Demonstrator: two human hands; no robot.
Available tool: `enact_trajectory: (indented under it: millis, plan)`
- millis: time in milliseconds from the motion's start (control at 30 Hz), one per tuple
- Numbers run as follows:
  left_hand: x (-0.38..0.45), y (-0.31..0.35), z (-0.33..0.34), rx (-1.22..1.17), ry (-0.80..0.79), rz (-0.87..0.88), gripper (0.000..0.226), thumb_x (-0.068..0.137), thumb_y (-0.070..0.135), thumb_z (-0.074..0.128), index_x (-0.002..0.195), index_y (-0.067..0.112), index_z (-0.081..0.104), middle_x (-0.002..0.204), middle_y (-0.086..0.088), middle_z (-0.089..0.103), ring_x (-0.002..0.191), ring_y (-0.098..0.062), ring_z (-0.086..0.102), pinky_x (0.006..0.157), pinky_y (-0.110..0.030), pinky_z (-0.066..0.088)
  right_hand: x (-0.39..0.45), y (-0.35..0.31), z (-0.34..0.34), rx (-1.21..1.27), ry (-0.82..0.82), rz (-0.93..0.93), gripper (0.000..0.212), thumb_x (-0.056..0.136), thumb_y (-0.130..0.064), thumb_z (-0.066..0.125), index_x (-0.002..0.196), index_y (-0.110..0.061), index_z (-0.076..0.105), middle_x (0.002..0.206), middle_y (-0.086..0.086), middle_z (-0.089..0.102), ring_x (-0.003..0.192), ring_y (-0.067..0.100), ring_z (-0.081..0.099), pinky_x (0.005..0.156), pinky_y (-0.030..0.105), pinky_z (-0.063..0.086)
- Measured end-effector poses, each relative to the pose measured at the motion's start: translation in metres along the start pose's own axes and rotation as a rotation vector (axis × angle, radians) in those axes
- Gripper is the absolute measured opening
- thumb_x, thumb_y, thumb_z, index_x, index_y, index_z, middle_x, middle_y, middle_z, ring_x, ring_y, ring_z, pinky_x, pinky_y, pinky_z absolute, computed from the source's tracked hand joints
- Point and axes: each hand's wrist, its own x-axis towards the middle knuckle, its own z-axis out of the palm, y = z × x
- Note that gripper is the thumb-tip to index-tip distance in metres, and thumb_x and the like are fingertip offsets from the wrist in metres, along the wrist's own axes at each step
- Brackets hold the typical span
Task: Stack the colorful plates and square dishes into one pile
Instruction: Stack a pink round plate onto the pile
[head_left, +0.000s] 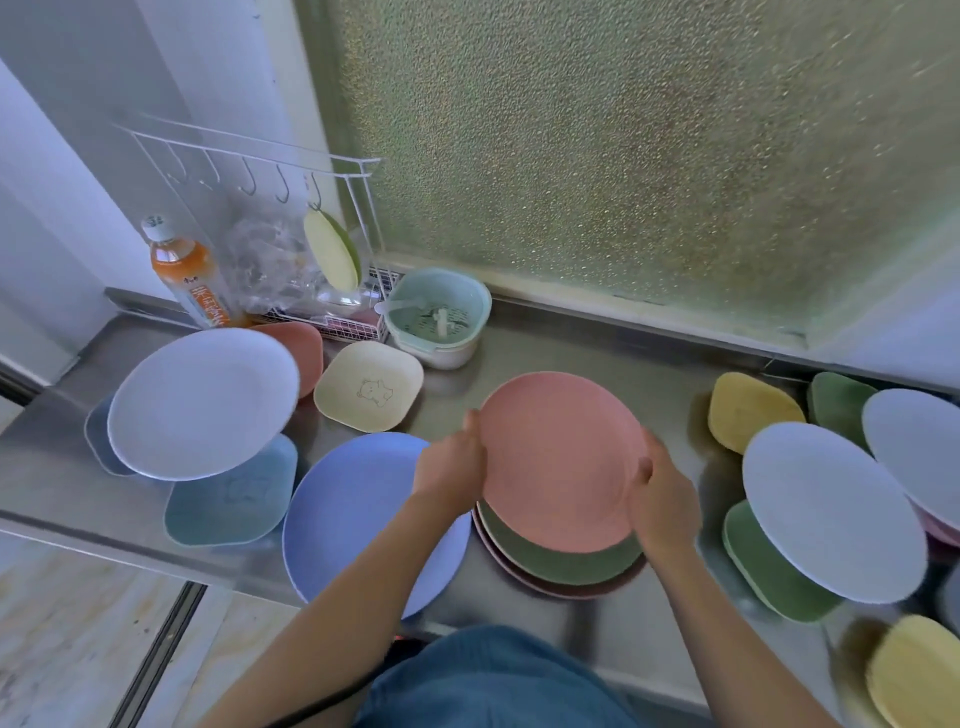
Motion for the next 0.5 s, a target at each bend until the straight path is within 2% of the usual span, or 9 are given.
enact_trajectory:
  millis: [100, 200, 267, 367, 433, 500]
  plan:
    - [-0.009, 0.006, 0.017, 0.124, -0.051, -0.006, 0.042, 0.085, -0.002, 0.036, 0.126, 0.005, 0.030, 0.091, -0.011, 0.066, 0.079, -0.035, 0.063, 0.056, -0.033, 0.037, 0.000, 0.019, 0.000, -0.156, -0.086, -0.036, 0.044, 0.099, -0.031, 0.025, 0.143, -0.035, 0.026, 0.112, 0.010, 0.065, 0.099, 0.032, 0.061, 0.076, 0.035, 0.046]
    - [-0.022, 0.006, 0.036, 0.166, -0.112, -0.033, 0.052, 0.085, 0.001, 0.034, 0.135, 0.006, 0.023, 0.085, -0.008, 0.064, 0.073, -0.032, 0.062, 0.052, -0.028, 0.033, -0.003, 0.027, 0.003, -0.260, -0.138, -0.063, 0.049, 0.096, -0.035, 0.024, 0.144, -0.037, 0.017, 0.114, 0.008, 0.063, 0.100, 0.029, 0.060, 0.075, 0.034, 0.044]
    - [-0.025, 0.006, 0.043, 0.189, -0.099, -0.041, 0.060, 0.085, 0.001, 0.034, 0.142, 0.005, 0.014, 0.090, -0.008, 0.066, 0.076, -0.032, 0.063, 0.055, -0.030, 0.034, -0.002, 0.029, 0.003, -0.274, -0.153, -0.062, 0.050, 0.095, -0.039, 0.023, 0.144, -0.038, 0.014, 0.114, 0.007, 0.061, 0.101, 0.028, 0.060, 0.077, 0.034, 0.044]
    - [-0.027, 0.006, 0.046, 0.215, -0.086, -0.050, 0.063, 0.085, 0.001, 0.034, 0.144, 0.004, 0.010, 0.091, -0.008, 0.067, 0.072, -0.031, 0.062, 0.057, -0.031, 0.035, 0.000, 0.031, 0.002, -0.273, -0.174, -0.082, 0.049, 0.095, -0.045, 0.019, 0.143, -0.036, 0.014, 0.108, 0.006, 0.061, 0.097, 0.026, 0.060, 0.081, 0.038, 0.049]
    - [-0.027, 0.008, 0.048, 0.235, -0.103, -0.062, 0.067, 0.087, 0.001, 0.034, 0.146, 0.003, 0.004, 0.094, -0.008, 0.067, 0.077, -0.031, 0.064, 0.057, -0.031, 0.036, 0.000, 0.032, 0.001, -0.250, -0.194, -0.075, 0.049, 0.095, -0.047, 0.014, 0.143, -0.035, 0.018, 0.101, 0.005, 0.060, 0.092, 0.024, 0.059, 0.081, 0.039, 0.048]
    - [-0.027, 0.010, 0.050, 0.308, -0.118, -0.059, 0.069, 0.087, 0.001, 0.036, 0.147, 0.001, 0.000, 0.096, -0.007, 0.068, 0.079, -0.029, 0.065, 0.052, -0.028, 0.033, 0.001, 0.032, 0.000, -0.260, -0.212, -0.087, 0.050, 0.095, -0.046, 0.016, 0.144, -0.037, 0.013, 0.101, 0.006, 0.060, 0.092, 0.025, 0.060, 0.082, 0.040, 0.048]
